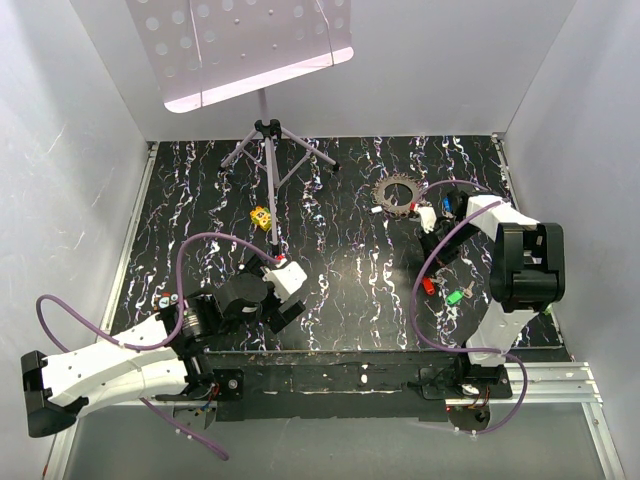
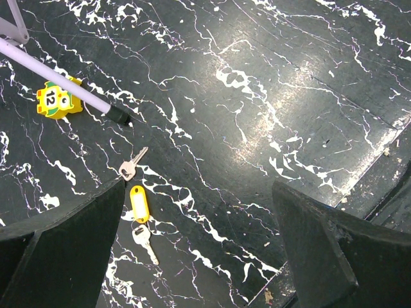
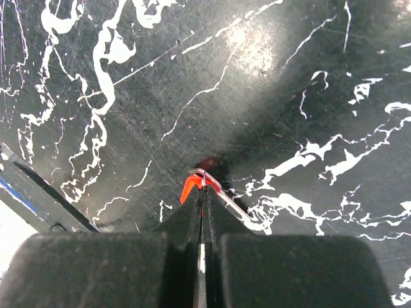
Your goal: Put the keys on the keyring
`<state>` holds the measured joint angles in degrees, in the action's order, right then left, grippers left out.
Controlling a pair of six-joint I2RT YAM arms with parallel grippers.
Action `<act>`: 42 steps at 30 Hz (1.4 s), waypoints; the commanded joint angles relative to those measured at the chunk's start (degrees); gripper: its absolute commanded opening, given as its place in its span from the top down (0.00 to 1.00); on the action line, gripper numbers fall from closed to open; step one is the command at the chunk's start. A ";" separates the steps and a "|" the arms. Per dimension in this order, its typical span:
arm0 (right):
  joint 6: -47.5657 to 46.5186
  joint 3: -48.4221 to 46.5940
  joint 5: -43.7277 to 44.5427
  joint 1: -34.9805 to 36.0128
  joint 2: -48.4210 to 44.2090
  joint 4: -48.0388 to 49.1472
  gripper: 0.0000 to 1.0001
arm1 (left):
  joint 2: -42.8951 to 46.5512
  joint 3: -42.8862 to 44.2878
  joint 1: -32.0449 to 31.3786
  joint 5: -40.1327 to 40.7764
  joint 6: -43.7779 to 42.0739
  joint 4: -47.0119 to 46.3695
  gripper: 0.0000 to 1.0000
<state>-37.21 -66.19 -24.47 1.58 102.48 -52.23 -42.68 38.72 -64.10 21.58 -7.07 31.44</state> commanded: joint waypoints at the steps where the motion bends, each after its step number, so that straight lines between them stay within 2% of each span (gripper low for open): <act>1: 1.61 -2.10 0.12 0.96 0.97 1.42 0.99 | 0.14 1.18 0.20 -0.31 -0.57 0.02 0.02; 25: 4.78 1.77 1.44 2.55 -1.14 9.07 0.99 | 0.31 1.18 0.20 -0.49 -0.58 0.02 0.02; 42: 5.22 2.21 1.00 2.90 -1.49 9.69 0.99 | 0.31 1.27 0.20 -0.58 -0.58 0.02 0.02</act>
<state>-31.86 -64.69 -23.51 4.01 102.65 -43.44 -42.72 38.72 -64.10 21.39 -7.33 31.44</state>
